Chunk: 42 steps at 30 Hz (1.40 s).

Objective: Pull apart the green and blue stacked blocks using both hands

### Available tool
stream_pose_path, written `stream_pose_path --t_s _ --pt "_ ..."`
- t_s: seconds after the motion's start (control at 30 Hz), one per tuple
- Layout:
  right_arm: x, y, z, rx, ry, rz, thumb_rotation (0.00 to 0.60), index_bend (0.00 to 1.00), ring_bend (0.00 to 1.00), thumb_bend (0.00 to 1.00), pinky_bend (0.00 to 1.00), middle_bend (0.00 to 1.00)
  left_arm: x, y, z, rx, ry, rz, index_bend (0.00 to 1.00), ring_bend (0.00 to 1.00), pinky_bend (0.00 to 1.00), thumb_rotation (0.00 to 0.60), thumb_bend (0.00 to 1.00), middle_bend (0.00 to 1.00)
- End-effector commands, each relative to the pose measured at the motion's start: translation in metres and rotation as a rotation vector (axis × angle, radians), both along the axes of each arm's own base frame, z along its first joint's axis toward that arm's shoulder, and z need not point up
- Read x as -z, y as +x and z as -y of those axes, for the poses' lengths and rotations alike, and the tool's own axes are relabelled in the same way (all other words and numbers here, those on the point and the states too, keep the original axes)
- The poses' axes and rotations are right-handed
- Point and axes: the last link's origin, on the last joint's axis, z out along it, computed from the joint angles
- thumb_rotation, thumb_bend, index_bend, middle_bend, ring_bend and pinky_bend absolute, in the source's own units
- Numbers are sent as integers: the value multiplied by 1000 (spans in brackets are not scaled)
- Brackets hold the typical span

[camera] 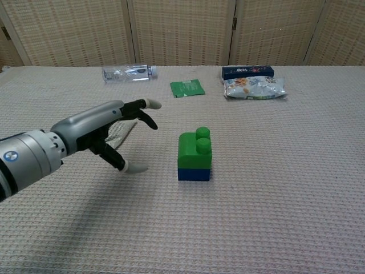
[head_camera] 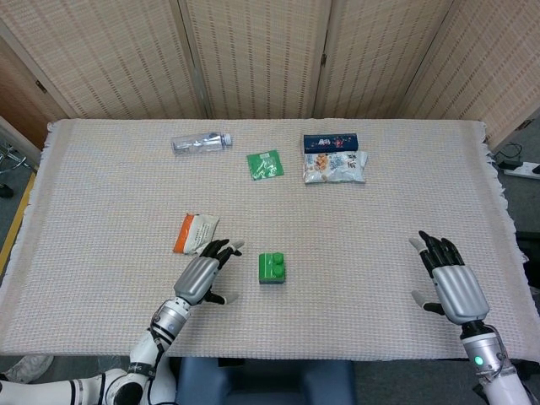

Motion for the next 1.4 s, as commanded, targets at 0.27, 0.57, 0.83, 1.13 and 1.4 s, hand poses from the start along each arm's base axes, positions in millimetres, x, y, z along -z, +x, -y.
stream_pose_path --t_s 0.27,0.57,0.83,1.13,1.4 --pt "-5 -1 0 6 -1 21 600 0 0 313 0 0 23 14 -20 -49 -20 49 92 31 0 600 225 251" --pt "-11 -2 -1 8 -11 39 600 0 0 313 0 0 37 21 -18 -52 -45 61 96 28 0 600 206 251" --pt "-16 -5 2 24 -47 30 600 0 0 313 0 0 49 29 -21 -52 -22 92 126 30 0 600 203 274" --pt "-16 -5 0 24 -1 55 600 0 0 313 0 0 65 32 -26 -58 0 118 162 42 0 600 203 335" --pt "-18 -5 0 24 -1 60 600 0 0 314 0 0 70 33 -29 -70 12 141 191 65 0 600 204 382"
